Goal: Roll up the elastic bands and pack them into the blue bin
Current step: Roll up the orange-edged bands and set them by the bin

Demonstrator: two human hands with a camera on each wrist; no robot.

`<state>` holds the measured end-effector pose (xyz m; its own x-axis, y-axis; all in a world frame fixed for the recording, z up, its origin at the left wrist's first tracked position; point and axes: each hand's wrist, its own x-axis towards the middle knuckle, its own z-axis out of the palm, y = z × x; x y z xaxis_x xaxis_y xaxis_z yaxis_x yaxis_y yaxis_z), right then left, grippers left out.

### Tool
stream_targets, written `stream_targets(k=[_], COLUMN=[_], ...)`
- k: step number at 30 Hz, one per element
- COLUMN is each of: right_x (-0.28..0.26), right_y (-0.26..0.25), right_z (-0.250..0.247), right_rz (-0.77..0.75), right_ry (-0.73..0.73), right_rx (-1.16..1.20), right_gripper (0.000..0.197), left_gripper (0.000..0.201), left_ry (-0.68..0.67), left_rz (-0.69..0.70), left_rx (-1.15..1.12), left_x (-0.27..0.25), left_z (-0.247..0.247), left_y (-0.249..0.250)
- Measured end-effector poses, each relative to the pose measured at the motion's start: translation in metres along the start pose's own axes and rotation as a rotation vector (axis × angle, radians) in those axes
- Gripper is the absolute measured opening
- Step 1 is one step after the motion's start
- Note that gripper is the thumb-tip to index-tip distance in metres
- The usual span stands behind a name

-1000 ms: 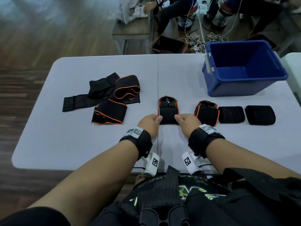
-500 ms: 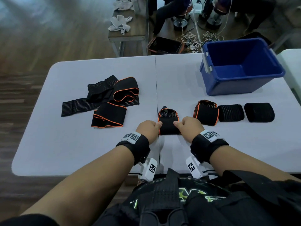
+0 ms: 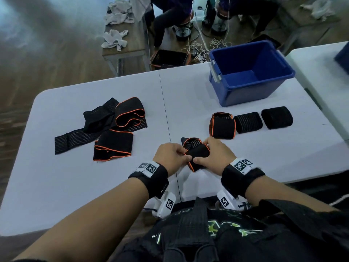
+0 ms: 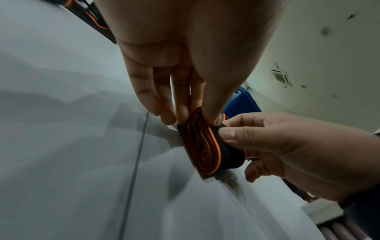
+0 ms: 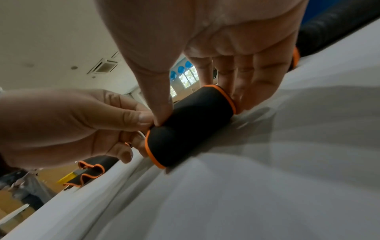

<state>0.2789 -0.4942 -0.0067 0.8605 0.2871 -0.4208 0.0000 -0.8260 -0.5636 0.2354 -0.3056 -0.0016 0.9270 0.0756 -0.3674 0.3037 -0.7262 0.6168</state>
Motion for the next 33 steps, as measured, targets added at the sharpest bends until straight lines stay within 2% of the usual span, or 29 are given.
stream_targets(k=[1,4,5,9,12,14,16,19,26,33], right_x=[-0.005,-0.020,-0.025,-0.047,-0.064,-0.075,-0.083,-0.088,-0.071,-0.050], right_y=[0.004,0.021,0.028,0.053,0.079,0.096,0.114,0.140,0.184,0.196], right_z=[-0.003,-0.013,-0.016,-0.027,-0.040,-0.051,-0.064,-0.087,-0.130,-0.151], right_rz=[0.017,0.071,0.090,0.163,0.239,0.298,0.347,0.416,0.502,0.481], right_ry=[-0.006,-0.017,-0.014,-0.007,0.024,0.074,0.144,0.227,0.349,0.343], right_rx=[0.010,0.025,0.021,0.004,0.051,0.097,0.130,0.116,0.067,0.027], right_gripper=[0.057,0.057,0.058,0.058,0.058,0.058,0.059,0.063,0.067,0.068], left_gripper=[0.021,0.052,0.055,0.025,0.047,0.053,0.049,0.039,0.039,0.040], left_ry=[-0.025,-0.081,-0.071,0.055,0.058,0.007,-0.047,-0.008,0.051,0.072], left_rz=[0.021,0.095,0.125,0.299,0.456,0.488,0.442,0.363,0.303,0.226], left_rx=[0.029,0.201,0.252,0.231,0.231,0.328,0.460,0.543,0.509,0.478], left_x=[-0.001,0.005,0.010,0.036,0.061,0.077,0.089,0.094,0.094,0.093], left_z=[0.002,0.006,0.007,0.012,0.022,0.030,0.036,0.038,0.039,0.041], left_y=[0.005,0.022,0.029,0.059,0.088,0.105,0.114,0.118,0.110,0.112])
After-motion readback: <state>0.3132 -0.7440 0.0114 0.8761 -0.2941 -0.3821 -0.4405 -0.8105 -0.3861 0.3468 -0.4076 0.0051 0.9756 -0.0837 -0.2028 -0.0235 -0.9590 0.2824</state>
